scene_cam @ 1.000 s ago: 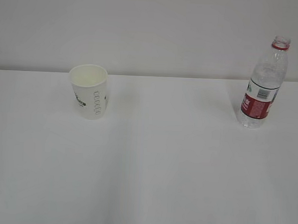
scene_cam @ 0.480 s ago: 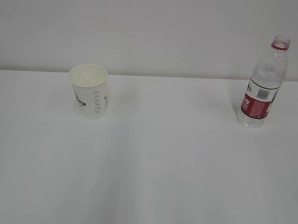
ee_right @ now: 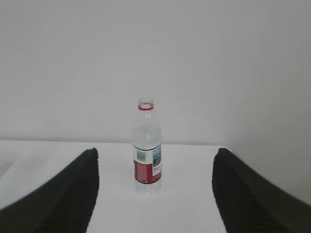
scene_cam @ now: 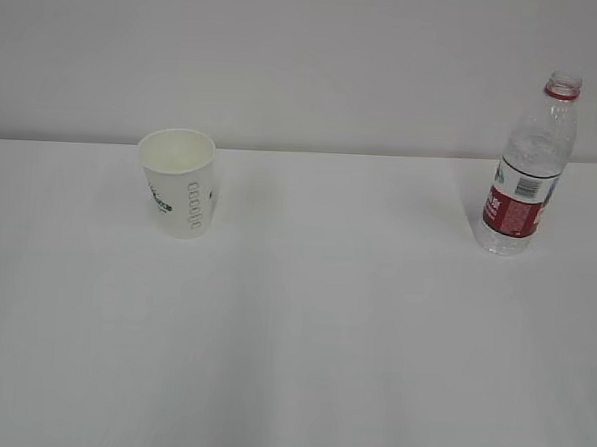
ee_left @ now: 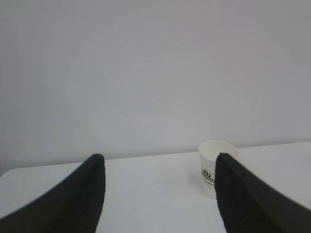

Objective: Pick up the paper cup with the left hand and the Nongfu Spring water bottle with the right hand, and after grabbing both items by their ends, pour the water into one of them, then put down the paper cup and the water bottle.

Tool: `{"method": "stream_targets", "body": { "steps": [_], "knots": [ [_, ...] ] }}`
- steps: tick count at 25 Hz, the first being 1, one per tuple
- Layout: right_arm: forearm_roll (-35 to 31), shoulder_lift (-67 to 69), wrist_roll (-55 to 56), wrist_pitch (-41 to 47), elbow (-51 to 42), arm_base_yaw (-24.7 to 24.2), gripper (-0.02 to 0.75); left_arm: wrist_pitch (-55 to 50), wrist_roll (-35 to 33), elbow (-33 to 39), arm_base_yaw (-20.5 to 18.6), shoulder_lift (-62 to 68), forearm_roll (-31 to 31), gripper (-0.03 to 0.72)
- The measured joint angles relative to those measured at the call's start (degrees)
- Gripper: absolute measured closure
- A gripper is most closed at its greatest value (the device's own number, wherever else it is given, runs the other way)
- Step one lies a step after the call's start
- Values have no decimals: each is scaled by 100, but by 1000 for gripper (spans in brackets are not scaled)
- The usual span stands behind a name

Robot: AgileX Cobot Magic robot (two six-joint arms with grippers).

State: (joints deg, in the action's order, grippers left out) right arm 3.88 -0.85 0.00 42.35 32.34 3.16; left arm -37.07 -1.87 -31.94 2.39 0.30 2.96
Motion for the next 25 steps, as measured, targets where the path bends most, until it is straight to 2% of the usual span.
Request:
{"method": "stream_targets", "body": {
  "steps": [12, 25],
  "knots": [
    [-13, 0, 0, -157, 0, 0, 188, 51, 0, 0, 0, 0, 0, 174],
    [45, 299, 0, -1089, 0, 0, 188, 727, 0, 0, 0, 127, -10, 174]
  ]
}}
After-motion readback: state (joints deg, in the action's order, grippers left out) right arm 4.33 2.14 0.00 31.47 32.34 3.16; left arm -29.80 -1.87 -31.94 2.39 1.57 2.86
